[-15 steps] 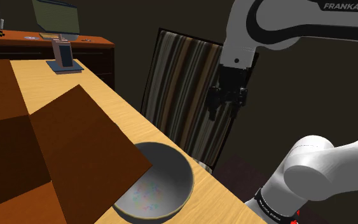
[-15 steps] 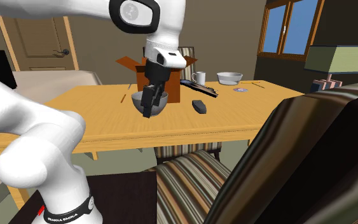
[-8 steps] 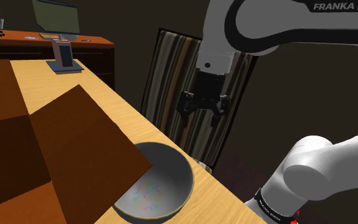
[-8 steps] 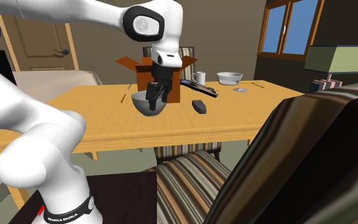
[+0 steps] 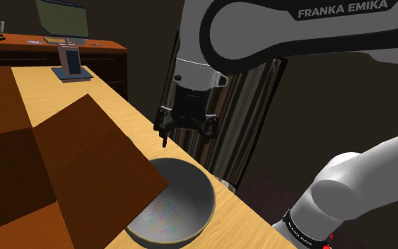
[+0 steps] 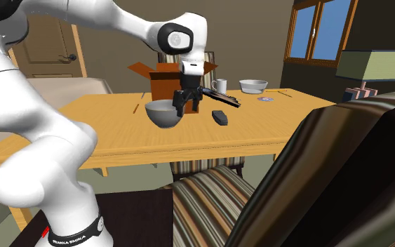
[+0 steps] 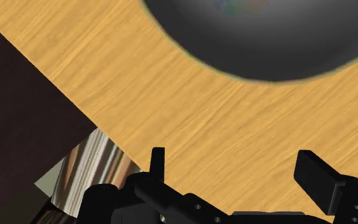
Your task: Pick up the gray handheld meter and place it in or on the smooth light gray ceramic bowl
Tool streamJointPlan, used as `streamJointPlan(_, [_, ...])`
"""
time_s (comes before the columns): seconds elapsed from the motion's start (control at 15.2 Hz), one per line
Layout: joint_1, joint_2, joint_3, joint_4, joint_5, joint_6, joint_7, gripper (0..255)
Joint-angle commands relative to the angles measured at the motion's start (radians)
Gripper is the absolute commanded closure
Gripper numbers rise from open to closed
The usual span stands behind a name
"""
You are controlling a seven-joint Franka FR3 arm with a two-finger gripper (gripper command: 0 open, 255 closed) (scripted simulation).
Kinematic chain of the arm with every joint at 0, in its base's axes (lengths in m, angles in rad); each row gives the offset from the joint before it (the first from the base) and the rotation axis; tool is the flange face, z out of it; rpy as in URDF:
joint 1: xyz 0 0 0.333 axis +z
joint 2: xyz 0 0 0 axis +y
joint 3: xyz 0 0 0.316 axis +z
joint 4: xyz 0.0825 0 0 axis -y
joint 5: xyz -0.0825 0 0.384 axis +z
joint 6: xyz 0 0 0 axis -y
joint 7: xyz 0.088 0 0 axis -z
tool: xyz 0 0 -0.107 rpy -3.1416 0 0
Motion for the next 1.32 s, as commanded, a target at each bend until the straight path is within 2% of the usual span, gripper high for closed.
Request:
streamJointPlan(0.0, [-0.035,0.078,0.068,0.063,-0.033,0.036,0.119,0])
streamJointPlan(0.26, [-0.108,0.267,0.209,0.19,-0.168,0.104,0.373,0])
streamJointPlan(0.46, [-0.132,0.455,0.293,0.303,-0.347,0.128,0.602,0])
streamJointPlan(0.59, [-0.098,0.592,0.304,0.39,-0.485,0.119,0.757,0])
streamJointPlan(0.73, [-0.028,0.713,0.274,0.487,-0.601,0.092,0.887,0])
streamJointPlan(0.92, [0.09,0.865,0.205,0.649,-0.728,0.035,1.033,0])
streamJointPlan(0.99, [0.127,0.909,0.181,0.705,-0.759,0.015,1.069,0])
streamJointPlan(1.25, [0.129,0.92,0.169,0.666,-0.769,0.062,1.076,0])
